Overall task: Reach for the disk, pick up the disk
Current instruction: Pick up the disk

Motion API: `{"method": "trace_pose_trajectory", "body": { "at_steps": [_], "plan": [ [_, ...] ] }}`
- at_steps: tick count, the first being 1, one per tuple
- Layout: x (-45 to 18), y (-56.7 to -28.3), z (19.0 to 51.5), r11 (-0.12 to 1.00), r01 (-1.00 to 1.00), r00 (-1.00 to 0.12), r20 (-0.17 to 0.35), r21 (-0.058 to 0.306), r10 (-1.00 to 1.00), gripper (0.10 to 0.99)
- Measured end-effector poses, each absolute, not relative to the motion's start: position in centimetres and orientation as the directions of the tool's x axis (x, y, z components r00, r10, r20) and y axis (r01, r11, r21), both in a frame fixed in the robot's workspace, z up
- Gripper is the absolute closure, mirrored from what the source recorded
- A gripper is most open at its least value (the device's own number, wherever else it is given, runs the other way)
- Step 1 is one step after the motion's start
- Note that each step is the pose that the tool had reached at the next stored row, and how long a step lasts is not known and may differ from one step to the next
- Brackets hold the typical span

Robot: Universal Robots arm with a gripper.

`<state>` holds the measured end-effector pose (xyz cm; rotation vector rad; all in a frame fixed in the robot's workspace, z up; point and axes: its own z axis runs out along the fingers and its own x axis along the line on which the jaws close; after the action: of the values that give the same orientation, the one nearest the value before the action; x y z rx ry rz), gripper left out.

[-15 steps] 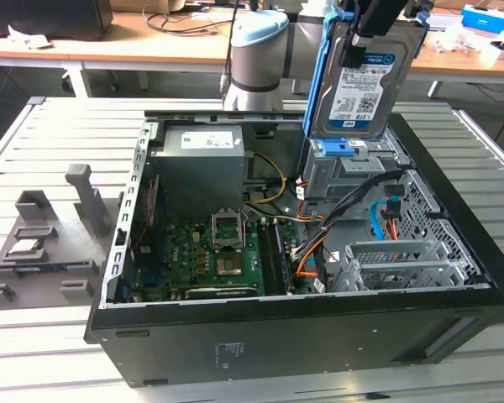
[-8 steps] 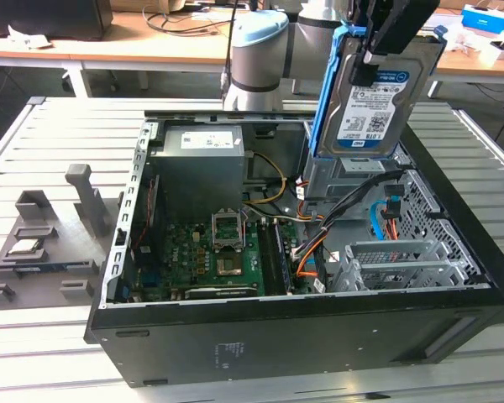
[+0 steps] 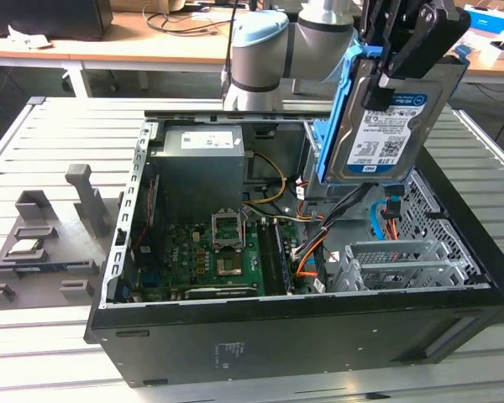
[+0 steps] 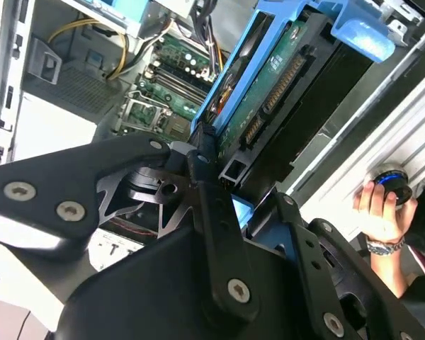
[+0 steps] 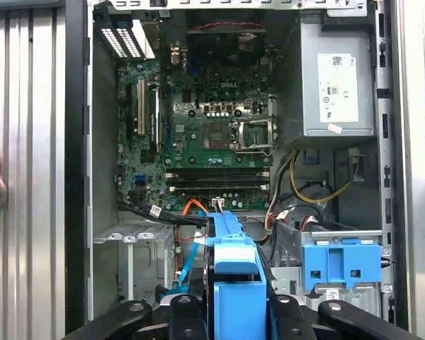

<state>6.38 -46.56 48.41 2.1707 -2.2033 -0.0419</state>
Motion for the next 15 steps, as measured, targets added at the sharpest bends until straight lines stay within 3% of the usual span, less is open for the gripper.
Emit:
{"method": "trace_pose_trajectory", "body": {
  "at_steps": [12, 15],
  "plan": [
    [6.4, -48.1, 50.7, 0.015, -0.998, -0.014, 0.021, 0.053, -1.000, 0.722],
    [6.4, -50.9, 50.7, 0.016, -0.998, -0.014, 0.022, 0.053, -1.000, 0.722]
  ]
}}
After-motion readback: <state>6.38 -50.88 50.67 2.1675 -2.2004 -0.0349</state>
